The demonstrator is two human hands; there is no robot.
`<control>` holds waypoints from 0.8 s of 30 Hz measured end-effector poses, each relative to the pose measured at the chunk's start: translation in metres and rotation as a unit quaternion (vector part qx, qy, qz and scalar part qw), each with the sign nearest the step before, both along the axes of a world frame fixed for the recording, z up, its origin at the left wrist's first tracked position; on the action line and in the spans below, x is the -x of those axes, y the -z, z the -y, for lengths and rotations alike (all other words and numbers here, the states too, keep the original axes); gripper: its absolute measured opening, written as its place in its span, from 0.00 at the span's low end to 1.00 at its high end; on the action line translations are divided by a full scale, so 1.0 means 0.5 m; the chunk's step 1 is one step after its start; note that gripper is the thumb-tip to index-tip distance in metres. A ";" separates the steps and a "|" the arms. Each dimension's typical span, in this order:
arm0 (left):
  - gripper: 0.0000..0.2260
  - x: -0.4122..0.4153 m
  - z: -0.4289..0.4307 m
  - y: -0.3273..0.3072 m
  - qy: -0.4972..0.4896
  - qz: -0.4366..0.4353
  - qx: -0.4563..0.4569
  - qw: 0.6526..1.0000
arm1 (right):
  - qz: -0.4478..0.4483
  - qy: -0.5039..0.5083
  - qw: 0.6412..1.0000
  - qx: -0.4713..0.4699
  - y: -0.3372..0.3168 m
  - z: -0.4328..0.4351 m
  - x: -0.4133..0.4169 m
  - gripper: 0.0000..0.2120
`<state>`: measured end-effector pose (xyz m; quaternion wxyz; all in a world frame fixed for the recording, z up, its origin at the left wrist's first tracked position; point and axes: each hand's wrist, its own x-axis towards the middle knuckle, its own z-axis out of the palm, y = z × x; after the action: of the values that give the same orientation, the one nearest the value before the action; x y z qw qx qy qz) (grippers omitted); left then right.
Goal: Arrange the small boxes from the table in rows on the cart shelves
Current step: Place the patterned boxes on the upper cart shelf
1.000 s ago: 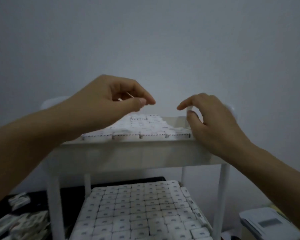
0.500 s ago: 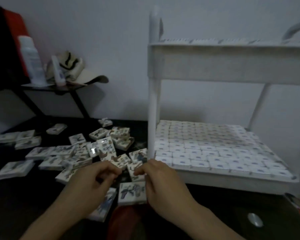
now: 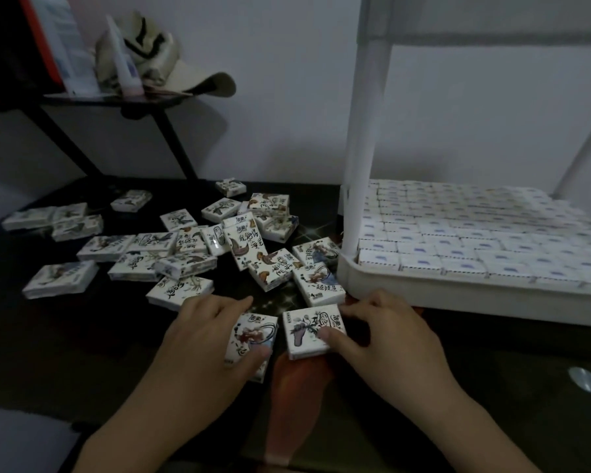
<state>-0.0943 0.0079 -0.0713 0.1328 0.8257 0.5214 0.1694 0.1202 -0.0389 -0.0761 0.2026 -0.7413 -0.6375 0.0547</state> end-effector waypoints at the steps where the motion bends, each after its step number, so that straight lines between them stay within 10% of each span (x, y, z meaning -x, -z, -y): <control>1: 0.36 0.001 -0.004 0.002 -0.001 -0.024 -0.005 1.000 | -0.021 -0.007 1.000 0.003 0.000 0.001 -0.001 0.25; 4: 0.44 0.004 -0.007 0.001 -0.003 -0.057 -0.014 0.998 | -0.102 -0.032 0.994 -0.003 0.000 0.006 -0.003 0.13; 10: 0.23 -0.003 0.008 -0.005 -0.002 0.082 0.015 0.997 | -0.319 -0.045 0.947 -0.006 0.012 0.008 -0.005 0.14; 24: 0.19 -0.057 0.043 -0.050 0.055 0.375 0.241 0.893 | -0.443 -0.020 0.896 -0.028 -0.028 0.078 -0.055 0.09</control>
<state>-0.0658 -0.0135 -0.0463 0.5228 0.6708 0.4110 0.3283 0.1476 -0.0776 -0.0622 0.4836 -0.6213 -0.4980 0.3635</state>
